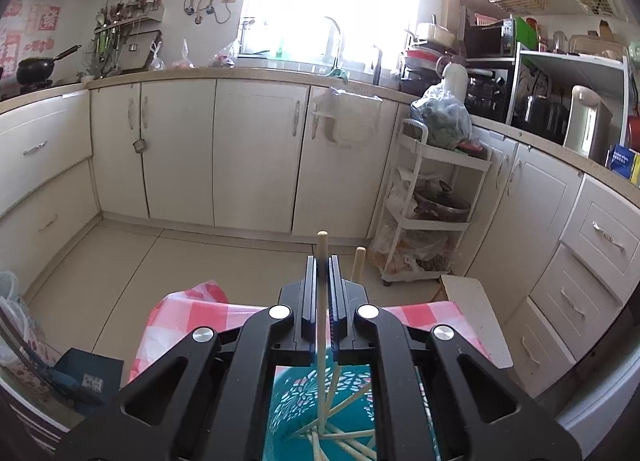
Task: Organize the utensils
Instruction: 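Open the left gripper to release the chopstick into the basket, then close the right gripper on the last wooden chopstick and lift it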
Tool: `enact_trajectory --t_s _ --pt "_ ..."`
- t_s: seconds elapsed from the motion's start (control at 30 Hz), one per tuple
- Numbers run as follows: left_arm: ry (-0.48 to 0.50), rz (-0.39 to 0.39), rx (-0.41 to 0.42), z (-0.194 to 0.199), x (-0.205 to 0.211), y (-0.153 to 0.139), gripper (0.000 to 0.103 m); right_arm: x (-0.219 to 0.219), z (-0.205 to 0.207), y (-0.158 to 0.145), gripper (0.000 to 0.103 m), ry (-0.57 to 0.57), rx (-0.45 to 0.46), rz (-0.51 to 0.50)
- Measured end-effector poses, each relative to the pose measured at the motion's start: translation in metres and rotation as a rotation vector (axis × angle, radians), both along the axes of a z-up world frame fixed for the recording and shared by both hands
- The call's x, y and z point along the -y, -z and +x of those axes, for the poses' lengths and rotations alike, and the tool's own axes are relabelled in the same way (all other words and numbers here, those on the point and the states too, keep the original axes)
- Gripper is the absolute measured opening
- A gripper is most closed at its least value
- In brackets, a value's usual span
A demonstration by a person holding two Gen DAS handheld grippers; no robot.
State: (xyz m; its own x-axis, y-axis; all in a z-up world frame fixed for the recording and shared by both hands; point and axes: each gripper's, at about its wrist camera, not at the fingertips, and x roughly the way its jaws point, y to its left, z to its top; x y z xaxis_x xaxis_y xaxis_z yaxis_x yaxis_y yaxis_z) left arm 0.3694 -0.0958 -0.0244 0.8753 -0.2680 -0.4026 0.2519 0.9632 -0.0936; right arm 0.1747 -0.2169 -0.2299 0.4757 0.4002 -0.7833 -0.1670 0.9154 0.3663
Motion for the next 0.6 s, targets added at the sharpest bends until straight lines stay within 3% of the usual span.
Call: enact_trajectory --t_s 0.07,0.1,0.13,0.23,0.4,0.47,0.6 --pt "0.009 0.020 -0.029 -0.003 0.000 0.002 0.008 -0.001 0.000 0.000 0.017 -0.004 0.003 -0.008" --pt "0.008 0.025 -0.040 -0.006 -0.001 0.003 0.016 -0.002 0.000 0.000 0.017 -0.007 0.005 -0.013" --pt "0.005 0.029 -0.052 -0.009 -0.003 0.004 0.031 -0.003 0.000 0.000 0.017 -0.010 0.007 -0.017" --pt "-0.028 0.034 -0.043 -0.027 -0.017 0.000 0.053 -0.006 -0.001 0.000 0.017 -0.019 0.016 -0.037" --pt "-0.075 0.018 -0.009 -0.068 -0.053 -0.010 0.068 -0.022 -0.006 -0.001 0.016 -0.055 0.068 -0.145" --pt "-0.099 -0.004 0.000 -0.084 -0.072 -0.011 0.072 -0.027 -0.009 -0.001 0.010 -0.063 0.088 -0.190" --pt "-0.156 -0.034 -0.004 -0.103 -0.105 -0.004 0.076 -0.021 -0.006 0.001 0.006 -0.046 0.079 -0.160"
